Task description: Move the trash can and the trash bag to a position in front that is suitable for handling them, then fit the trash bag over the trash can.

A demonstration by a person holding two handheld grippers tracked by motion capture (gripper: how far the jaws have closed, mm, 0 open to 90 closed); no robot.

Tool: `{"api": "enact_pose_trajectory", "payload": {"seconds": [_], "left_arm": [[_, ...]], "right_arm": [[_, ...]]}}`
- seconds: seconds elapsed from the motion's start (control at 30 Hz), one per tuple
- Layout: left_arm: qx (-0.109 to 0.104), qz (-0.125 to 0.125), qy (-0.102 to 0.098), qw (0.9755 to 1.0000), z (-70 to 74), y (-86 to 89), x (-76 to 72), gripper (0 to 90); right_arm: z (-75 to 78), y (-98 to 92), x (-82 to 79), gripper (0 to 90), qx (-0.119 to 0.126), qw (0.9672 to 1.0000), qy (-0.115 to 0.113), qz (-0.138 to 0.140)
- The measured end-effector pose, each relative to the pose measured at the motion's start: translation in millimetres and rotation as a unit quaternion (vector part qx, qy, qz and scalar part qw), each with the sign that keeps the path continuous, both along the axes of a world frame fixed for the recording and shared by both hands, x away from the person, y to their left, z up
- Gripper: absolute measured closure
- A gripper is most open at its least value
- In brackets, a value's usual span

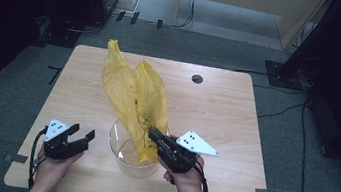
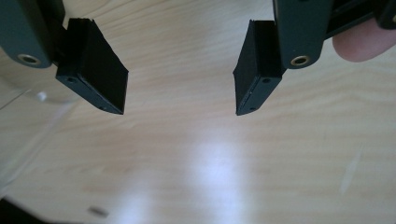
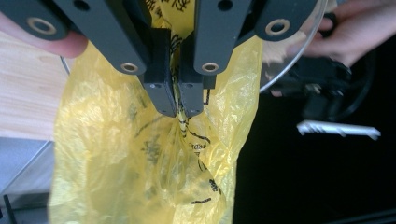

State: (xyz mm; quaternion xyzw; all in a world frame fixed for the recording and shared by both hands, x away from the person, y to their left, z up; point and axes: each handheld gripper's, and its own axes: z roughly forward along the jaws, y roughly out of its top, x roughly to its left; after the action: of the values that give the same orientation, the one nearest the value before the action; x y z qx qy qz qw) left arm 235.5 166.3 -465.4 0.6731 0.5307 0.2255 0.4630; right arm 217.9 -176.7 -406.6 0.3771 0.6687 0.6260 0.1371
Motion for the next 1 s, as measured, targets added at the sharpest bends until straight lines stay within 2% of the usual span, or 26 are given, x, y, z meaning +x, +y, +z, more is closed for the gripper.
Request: {"api": "enact_pose_trajectory", "payload": {"seconds": [0.03,0.07,0.13,0.17,0.23,0.27,0.3,0.37,0.43,0.47,0.5,0.57,0.6,0.63,0.67,0.73,0.8,0.83,0.87,0.9,0.93,0.97,1.0], "left_arm": [[0.000,0.000,0.000,1.0000,0.0,0.0,0.0,34.4],[-0.007,-0.004,-0.006,0.9999,6.2,-1.2,-0.9,34.4],[-0.031,-0.013,-0.020,0.9992,18.9,-3.4,-2.8,34.1],[-0.054,-0.022,-0.034,0.9977,32.5,-6.4,-4.7,33.8],[-0.058,-0.028,-0.040,0.9971,38.1,-7.5,-5.4,33.3],[-0.070,-0.032,-0.053,0.9957,48.4,-10.3,-6.7,33.0],[-0.070,-0.032,-0.053,0.9957,48.4,-10.3,-6.7,32.8],[-0.075,-0.033,-0.065,0.9945,57.1,-13.2,-7.8,32.8],[-0.090,-0.040,-0.070,0.9927,63.2,-15.1,-7.9,32.4],[-0.100,-0.049,-0.075,0.9909,69.2,-17.9,-8.3,31.8],[-0.100,-0.049,-0.075,0.9909,69.2,-17.9,-8.3,31.5],[-0.107,-0.059,-0.081,0.9892,72.6,-20.0,-8.8,30.7],[-0.117,-0.073,-0.084,0.9869,76.2,-22.1,-9.0,28.8],[-0.117,-0.073,-0.084,0.9869,76.2,-22.1,-9.0,27.3],[-0.125,-0.079,-0.087,0.9851,77.8,-23.7,-8.9,26.1],[-0.130,-0.090,-0.087,0.9836,79.8,-27.5,-8.2,22.8],[-0.145,-0.113,-0.075,0.9801,80.3,-34.3,-3.9,19.5],[-0.145,-0.113,-0.075,0.9801,80.3,-34.3,-3.9,19.5],[-0.150,-0.121,-0.071,0.9787,81.4,-40.6,-0.5,19.6],[-0.150,-0.121,-0.071,0.9787,81.4,-40.6,-0.5,21.5],[-0.153,-0.126,-0.073,0.9774,82.6,-42.8,-0.1,27.3],[-0.157,-0.133,-0.075,0.9758,83.6,-44.1,-0.1,27.3],[-0.156,-0.143,-0.094,0.9728,86.6,-48.0,-3.2,44.3]], "right_arm": [[0.0,0.0,0.0,86.9,0.000,1.0000,0.000,0.000],[-0.3,0.1,-0.6,86.8,-0.001,1.0000,0.001,0.001],[0.4,0.0,-2.5,86.9,-0.002,1.0000,-0.001,0.004],[1.5,0.4,-4.3,87.1,-0.003,1.0000,-0.006,0.006],[1.7,1.5,-5.5,87.2,-0.004,0.9999,-0.011,0.009],[1.5,2.1,-6.0,87.2,-0.004,0.9999,-0.011,0.009],[1.5,2.1,-6.0,87.2,-0.004,0.9999,-0.011,0.009],[0.7,3.6,-6.1,87.4,-0.003,0.9999,-0.013,0.010],[0.1,4.9,-6.4,87.5,-0.003,0.9998,-0.015,0.010],[-0.1,5.9,-7.1,87.6,-0.003,0.9998,-0.018,0.011],[-0.1,5.9,-7.1,87.6,-0.003,0.9998,-0.018,0.011],[-0.5,6.4,-8.2,87.5,0.000,0.9997,-0.020,0.013],[-1.5,6.4,-8.3,87.5,0.005,0.9997,-0.021,0.014],[-1.5,6.4,-8.3,87.5,0.005,0.9997,-0.021,0.014],[-2.4,6.7,-9.1,87.6,0.003,0.9996,-0.023,0.014],[-2.9,6.7,-9.5,87.6,0.004,0.9996,-0.023,0.013],[-2.7,6.7,-10.2,87.9,0.005,0.9996,-0.026,0.013],[-2.7,6.7,-10.2,87.9,0.005,0.9996,-0.026,0.013],[-2.0,7.8,-11.6,88.0,0.003,0.9993,-0.030,0.021],[-2.0,7.8,-11.6,88.0,0.003,0.9993,-0.030,0.021],[-1.9,10.2,-12.7,87.9,-0.004,0.9989,-0.037,0.030],[-1.9,10.2,-12.7,87.9,-0.004,0.9989,-0.037,0.030],[-2.3,12.3,-13.1,87.6,-0.010,0.9986,-0.037,0.035]]}}
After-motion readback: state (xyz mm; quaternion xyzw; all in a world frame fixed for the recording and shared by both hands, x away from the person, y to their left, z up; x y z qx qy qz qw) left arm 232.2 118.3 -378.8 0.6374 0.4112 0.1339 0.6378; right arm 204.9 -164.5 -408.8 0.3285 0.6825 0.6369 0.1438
